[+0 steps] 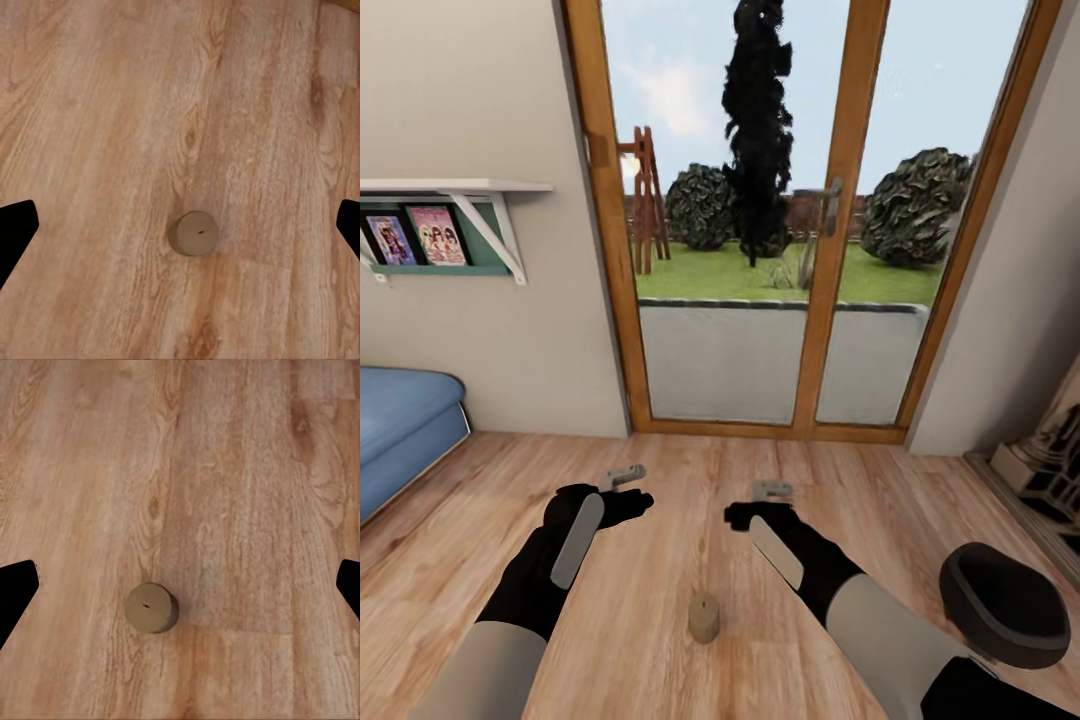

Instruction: Place each of the two pumpkins and all three candles from the living room inside a cabinet in the living room (use any cabinet), then make sure every cabinet is closed, and position the cauldron so it is next to a table in the living room.

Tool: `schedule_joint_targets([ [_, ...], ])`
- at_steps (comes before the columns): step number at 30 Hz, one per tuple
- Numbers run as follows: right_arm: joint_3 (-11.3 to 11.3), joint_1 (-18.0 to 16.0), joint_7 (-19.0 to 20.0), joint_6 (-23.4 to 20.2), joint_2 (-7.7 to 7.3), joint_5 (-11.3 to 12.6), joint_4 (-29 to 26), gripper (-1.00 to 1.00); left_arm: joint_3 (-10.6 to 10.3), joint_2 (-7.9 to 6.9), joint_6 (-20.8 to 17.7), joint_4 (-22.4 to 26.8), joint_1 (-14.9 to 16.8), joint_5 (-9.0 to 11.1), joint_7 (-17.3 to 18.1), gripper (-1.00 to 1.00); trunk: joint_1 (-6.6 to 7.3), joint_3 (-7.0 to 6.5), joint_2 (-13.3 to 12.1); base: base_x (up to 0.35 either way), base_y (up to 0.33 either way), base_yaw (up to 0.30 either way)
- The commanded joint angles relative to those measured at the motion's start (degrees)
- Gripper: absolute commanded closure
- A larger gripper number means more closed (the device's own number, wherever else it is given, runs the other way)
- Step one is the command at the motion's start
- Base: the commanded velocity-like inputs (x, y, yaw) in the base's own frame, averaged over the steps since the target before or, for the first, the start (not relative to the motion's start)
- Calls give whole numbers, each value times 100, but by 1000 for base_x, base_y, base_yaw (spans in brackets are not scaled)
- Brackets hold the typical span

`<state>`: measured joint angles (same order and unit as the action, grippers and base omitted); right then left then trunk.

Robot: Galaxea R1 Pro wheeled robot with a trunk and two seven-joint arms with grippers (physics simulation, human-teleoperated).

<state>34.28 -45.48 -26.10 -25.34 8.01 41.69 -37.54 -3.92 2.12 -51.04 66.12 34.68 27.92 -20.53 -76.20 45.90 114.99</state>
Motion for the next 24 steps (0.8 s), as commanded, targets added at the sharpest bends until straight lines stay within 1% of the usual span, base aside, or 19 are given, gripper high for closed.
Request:
schedule_joint_targets([
  [1,26,-21,-52,-25,32,51,77,-100,-5,-1,-11,5,3,58,-56,-100,-2,6,3,261,198,0],
  [5,19,-300,-52,-188,122,85,618,-100,-1,-15,-14,7,3,56,-56,-100,-2,6,3,264,209,0],
  [8,20,-380,-67,-329,150,97,767,-100,9,-21,-19,7,3,56,-56,-100,-2,6,3,266,214,0],
  [11,18,-404,-81,-622,193,129,834,-100,10,-19,-16,6,3,56,-57,-100,-2,6,3,263,184,0],
  [12,17,-406,-84,-656,199,157,854,-100,12,-19,-16,6,3,56,-57,-100,-2,6,3,237,82,0],
  [16,17,-408,-113,-725,199,242,887,-100,7,-19,-13,6,3,56,-57,-100,-2,6,3,200,35,0],
  [20,17,-415,-82,-711,199,237,826,-100,9,-19,-13,9,3,56,-58,-100,-2,6,3,159,5,0],
  [24,24,-417,-56,-683,199,231,744,-100,13,-19,-11,22,3,56,-57,-100,-2,6,3,45,1,0],
])
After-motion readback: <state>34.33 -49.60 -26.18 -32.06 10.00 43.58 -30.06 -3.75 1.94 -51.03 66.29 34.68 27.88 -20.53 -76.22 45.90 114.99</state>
